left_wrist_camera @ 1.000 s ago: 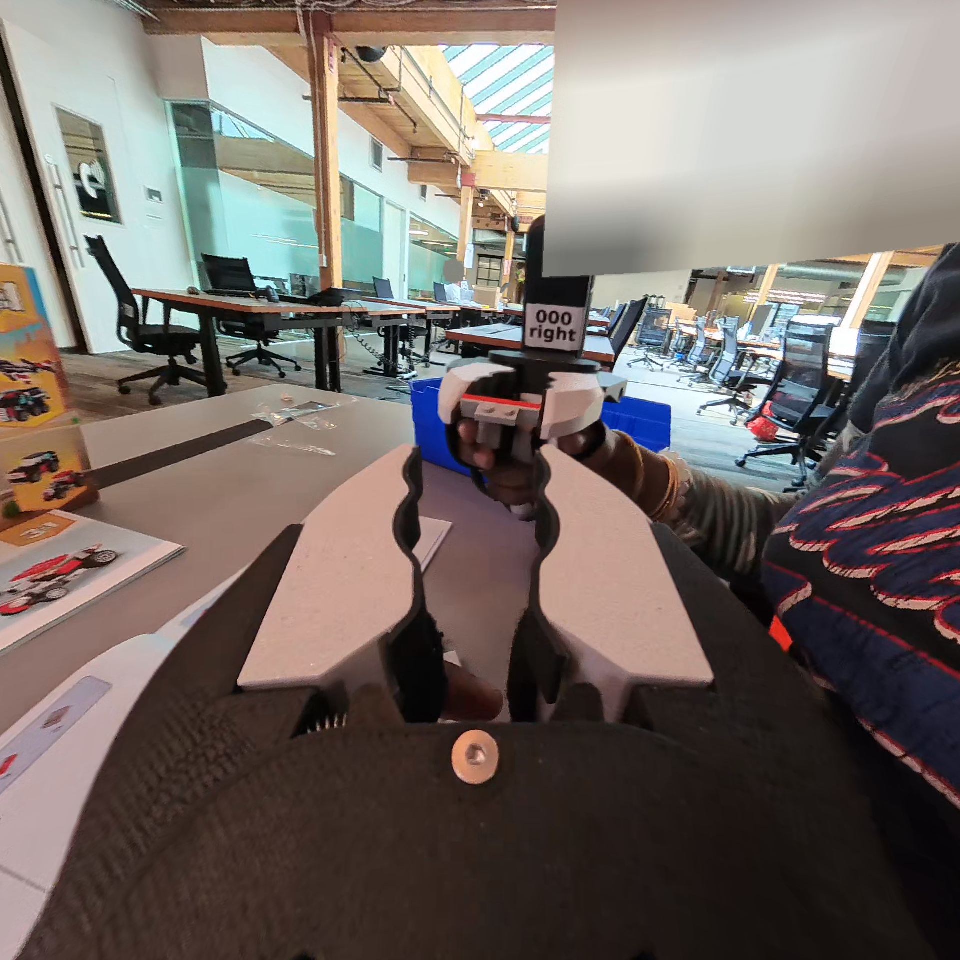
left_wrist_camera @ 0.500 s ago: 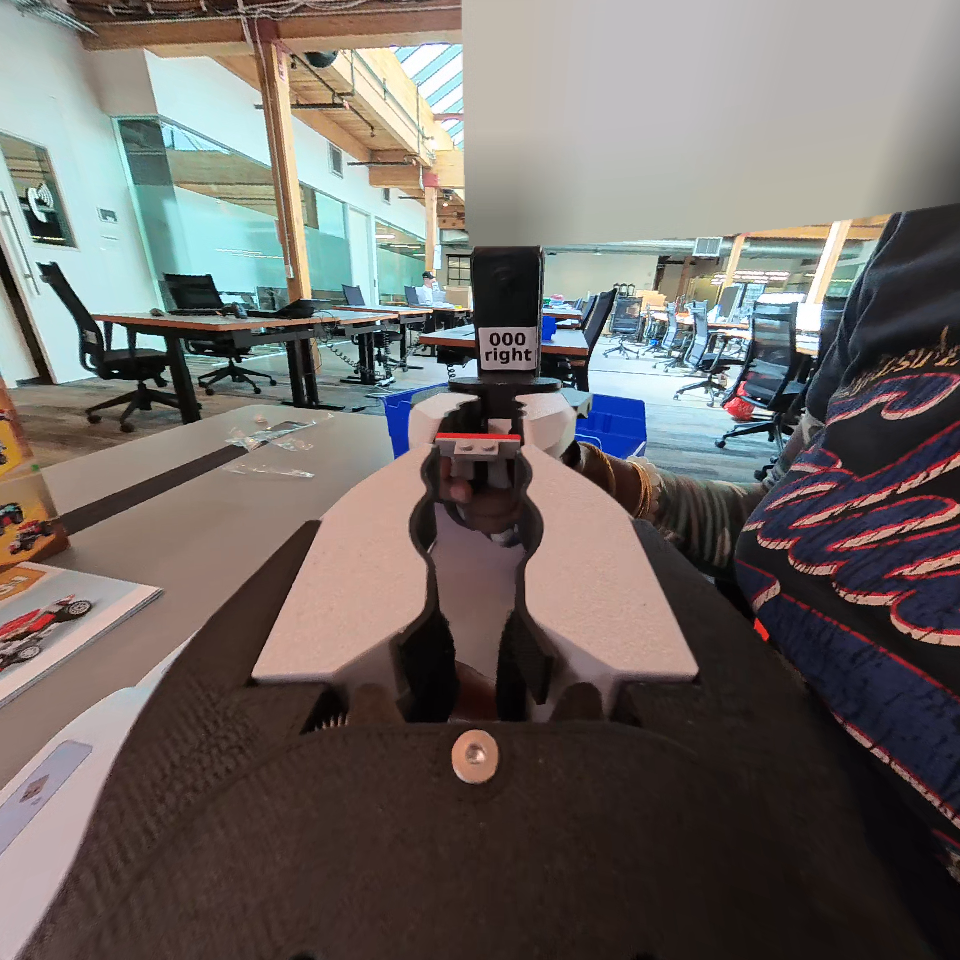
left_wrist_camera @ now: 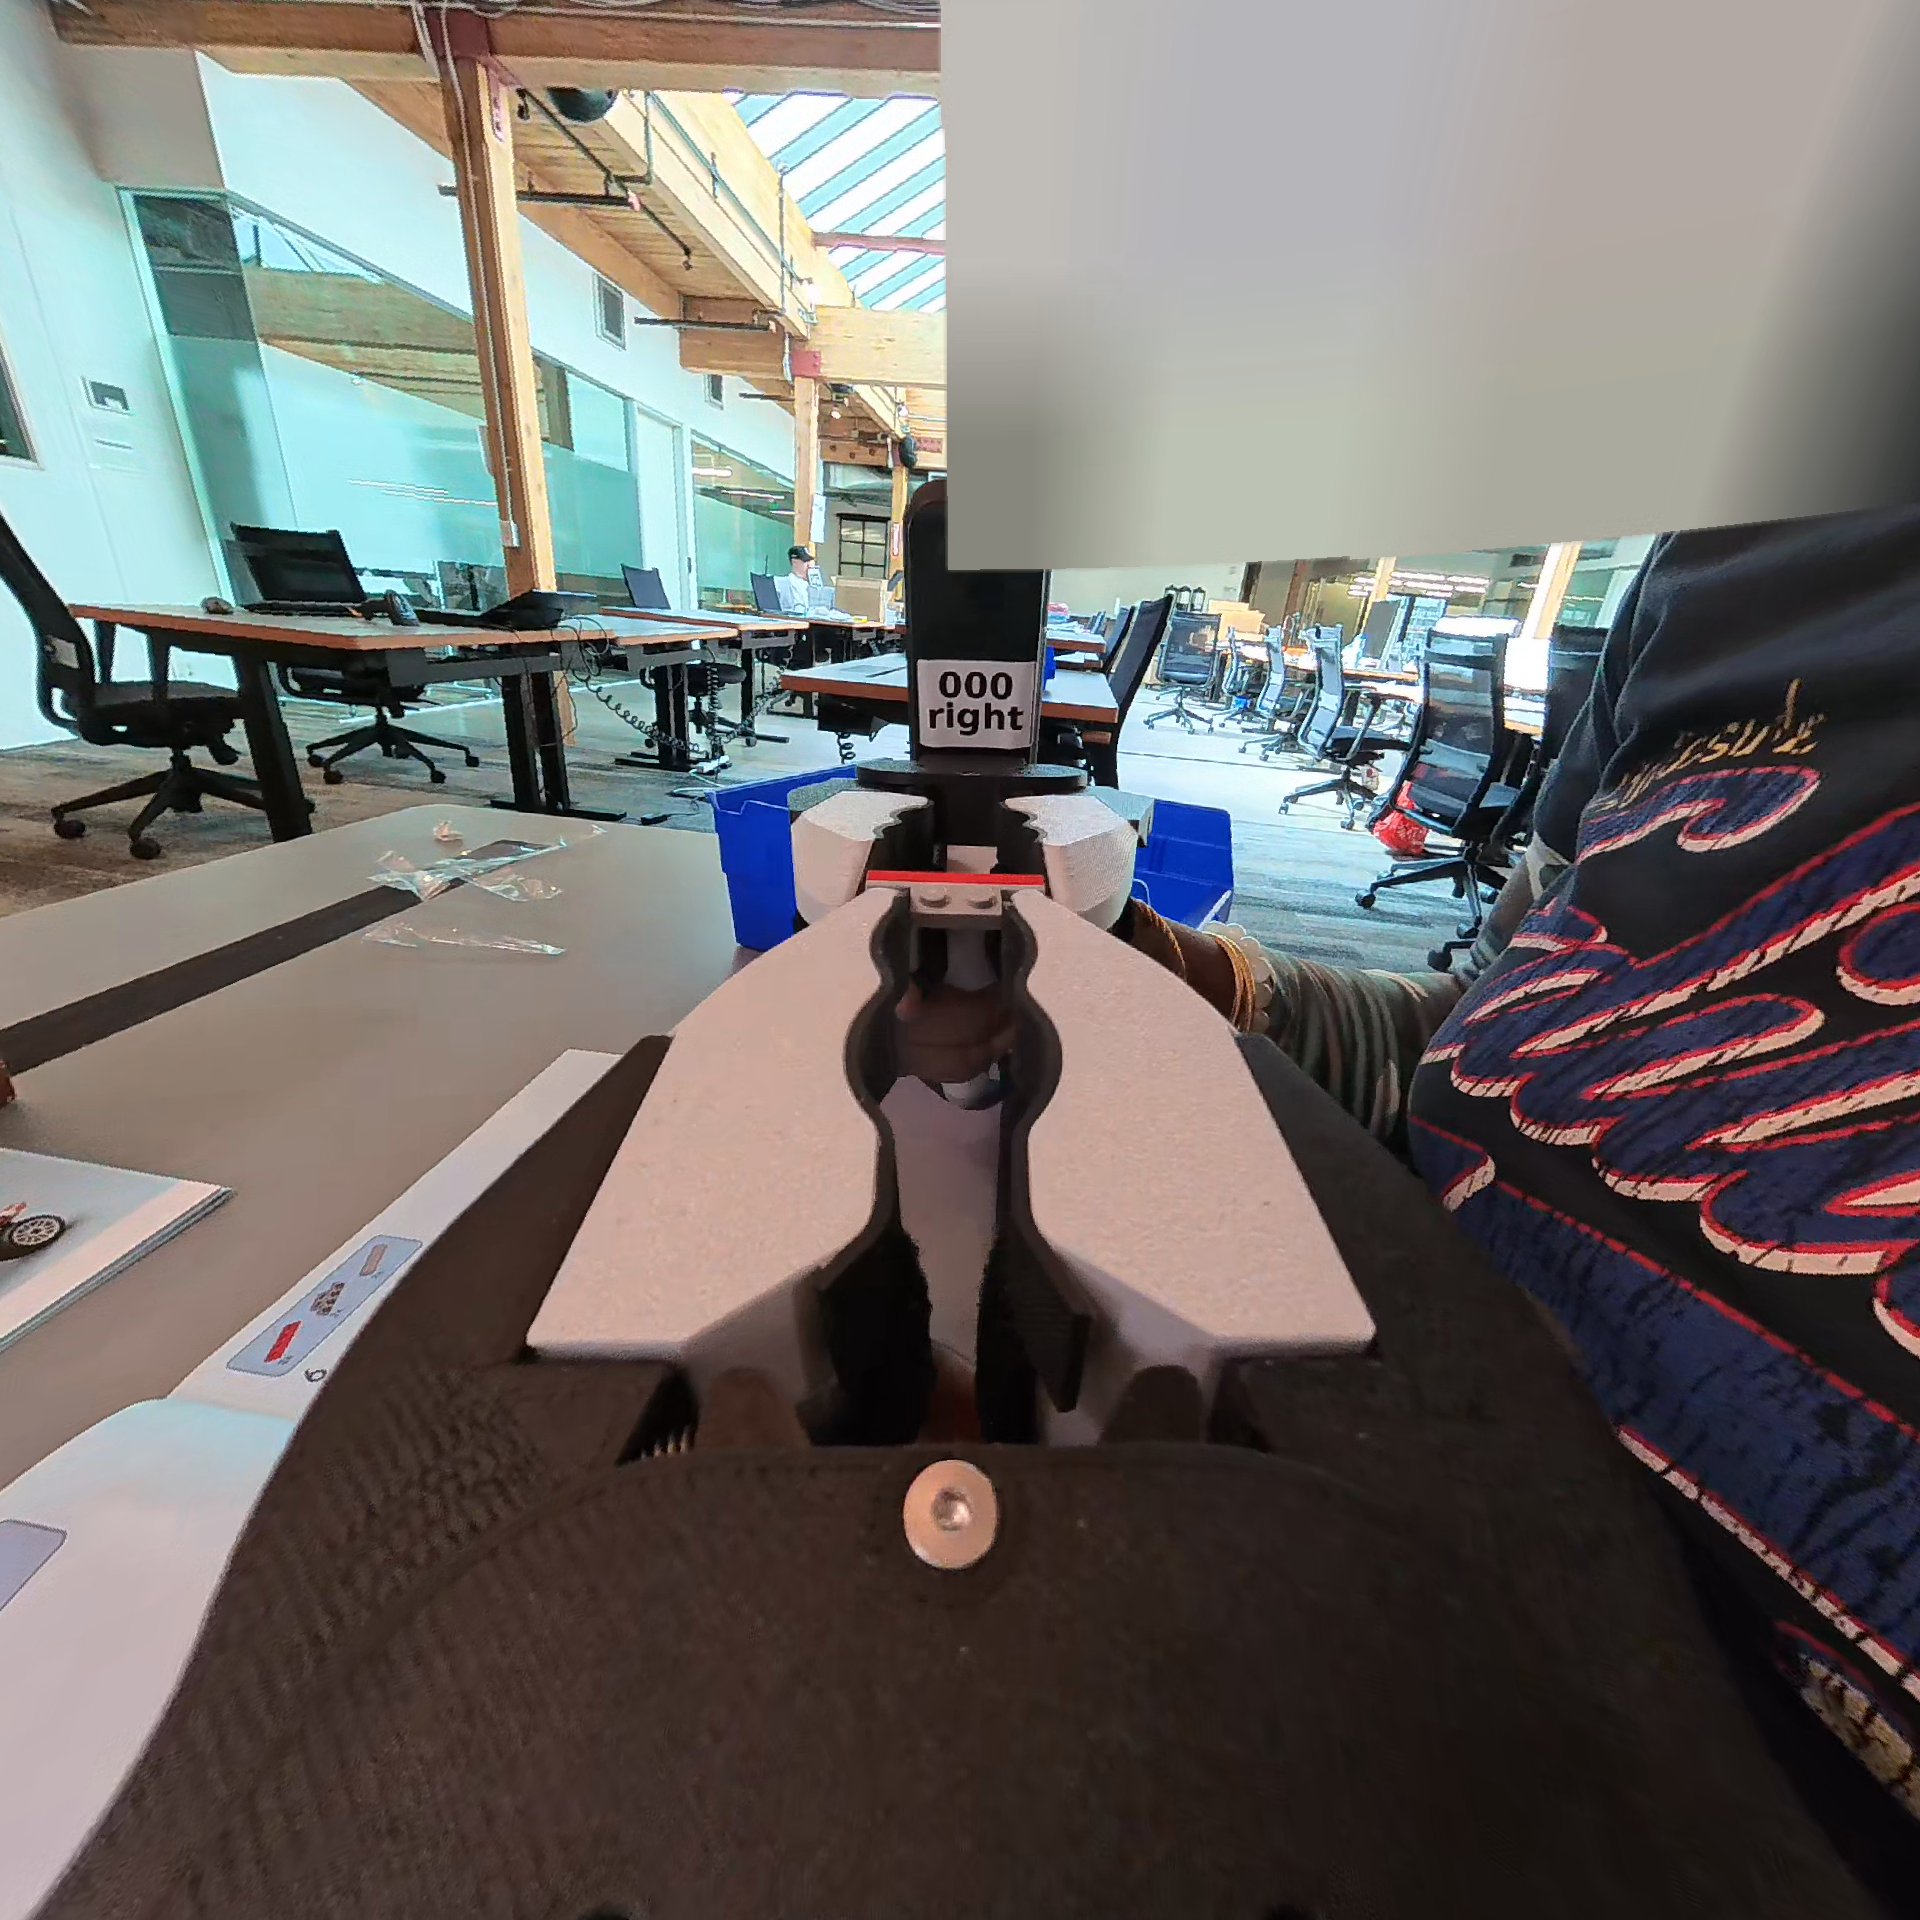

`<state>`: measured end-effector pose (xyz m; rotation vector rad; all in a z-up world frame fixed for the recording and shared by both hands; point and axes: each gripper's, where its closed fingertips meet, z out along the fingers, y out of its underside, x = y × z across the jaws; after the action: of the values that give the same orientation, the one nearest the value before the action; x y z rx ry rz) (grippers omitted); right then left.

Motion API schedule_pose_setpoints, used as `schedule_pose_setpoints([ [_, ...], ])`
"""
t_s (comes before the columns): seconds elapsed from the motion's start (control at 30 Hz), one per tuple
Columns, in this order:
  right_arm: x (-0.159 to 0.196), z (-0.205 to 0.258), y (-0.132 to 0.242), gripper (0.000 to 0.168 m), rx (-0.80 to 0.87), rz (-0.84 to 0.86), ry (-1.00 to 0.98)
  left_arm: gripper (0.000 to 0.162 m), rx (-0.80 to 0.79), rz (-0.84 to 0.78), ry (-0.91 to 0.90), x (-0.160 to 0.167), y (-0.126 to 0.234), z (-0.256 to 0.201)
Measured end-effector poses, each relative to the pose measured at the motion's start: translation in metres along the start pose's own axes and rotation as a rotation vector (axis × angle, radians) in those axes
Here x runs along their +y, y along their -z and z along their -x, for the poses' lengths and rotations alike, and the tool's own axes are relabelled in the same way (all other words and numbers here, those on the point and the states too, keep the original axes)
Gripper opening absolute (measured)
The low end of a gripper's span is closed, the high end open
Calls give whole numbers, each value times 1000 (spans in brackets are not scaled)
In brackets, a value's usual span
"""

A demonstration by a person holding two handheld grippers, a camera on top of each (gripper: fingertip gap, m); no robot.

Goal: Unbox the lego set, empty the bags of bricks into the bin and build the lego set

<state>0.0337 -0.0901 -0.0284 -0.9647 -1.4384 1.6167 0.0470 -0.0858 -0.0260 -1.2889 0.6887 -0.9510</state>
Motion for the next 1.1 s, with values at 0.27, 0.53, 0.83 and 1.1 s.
schedule_pose_setpoints([
  [0.27, -3, 3, 5, 32, -41, -7, -32, 16, 32, 0, 9, -2, 7, -2],
  [0.53, 3, 1, 2, 32, -21, 31, -16, 16, 21, 36, 4, 5, 7, 0],
  [0.83, 5, 2, 3, 32, -30, 36, -8, 19, 10, 66, -4, 9, 6, 0],
  [1.1, 10, 4, 3, 32, -42, 74, -2, 17, 28, 87, 5, 14, 7, -3],
])
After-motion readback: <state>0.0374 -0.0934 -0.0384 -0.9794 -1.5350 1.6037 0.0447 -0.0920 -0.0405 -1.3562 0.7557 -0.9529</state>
